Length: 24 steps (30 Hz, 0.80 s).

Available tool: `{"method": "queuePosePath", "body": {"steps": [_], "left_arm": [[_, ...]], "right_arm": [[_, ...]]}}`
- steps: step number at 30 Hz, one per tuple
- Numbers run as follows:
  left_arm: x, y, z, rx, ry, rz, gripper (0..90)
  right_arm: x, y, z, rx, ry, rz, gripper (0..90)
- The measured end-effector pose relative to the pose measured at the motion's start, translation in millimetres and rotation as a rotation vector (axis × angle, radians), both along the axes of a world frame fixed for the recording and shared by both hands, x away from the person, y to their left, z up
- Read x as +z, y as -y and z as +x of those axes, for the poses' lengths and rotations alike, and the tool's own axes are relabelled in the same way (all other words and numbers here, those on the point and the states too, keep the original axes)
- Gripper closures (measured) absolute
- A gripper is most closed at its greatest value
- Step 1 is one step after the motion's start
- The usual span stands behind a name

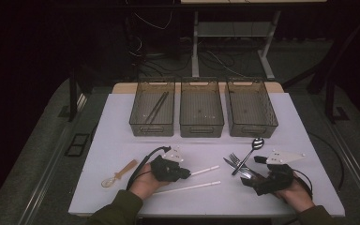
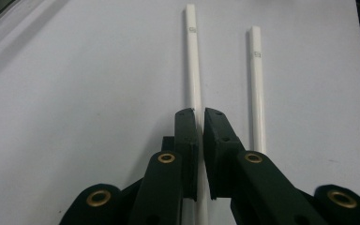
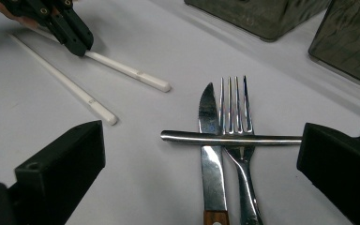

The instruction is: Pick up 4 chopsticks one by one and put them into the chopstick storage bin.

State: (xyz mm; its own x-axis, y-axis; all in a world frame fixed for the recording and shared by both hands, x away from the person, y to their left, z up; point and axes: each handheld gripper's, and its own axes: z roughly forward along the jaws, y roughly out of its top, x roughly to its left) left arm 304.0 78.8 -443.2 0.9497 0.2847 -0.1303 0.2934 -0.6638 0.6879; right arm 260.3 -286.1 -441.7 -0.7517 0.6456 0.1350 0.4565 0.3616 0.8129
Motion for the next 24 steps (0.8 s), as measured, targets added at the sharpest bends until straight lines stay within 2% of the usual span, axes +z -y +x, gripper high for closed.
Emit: {"method": "queuePosePath", "body": {"steps": [6,14,20,24], "left_arm": [[3.9,-1.1,0.6,0.024,-0.018,-0.009,84.3],[11.4,-3.7,4.3,0.047,-0.011,-0.011,84.4],[21.2,-4.4,6.0,0.065,-0.025,-0.006,84.4],[28.2,-5.9,7.1,0.083,-0.027,-0.02,84.4]], "right_arm": [[-1.0,-0.6,0.2,0.002,0.0,-0.001,1.5],[-1.5,-0.9,0.6,0.0,-0.004,-0.003,1.4],[-2.6,-1.9,0.3,-0.001,-0.006,0.001,1.4],[-4.2,-3.4,1.4,0.002,-0.013,0.005,1.4]]}}
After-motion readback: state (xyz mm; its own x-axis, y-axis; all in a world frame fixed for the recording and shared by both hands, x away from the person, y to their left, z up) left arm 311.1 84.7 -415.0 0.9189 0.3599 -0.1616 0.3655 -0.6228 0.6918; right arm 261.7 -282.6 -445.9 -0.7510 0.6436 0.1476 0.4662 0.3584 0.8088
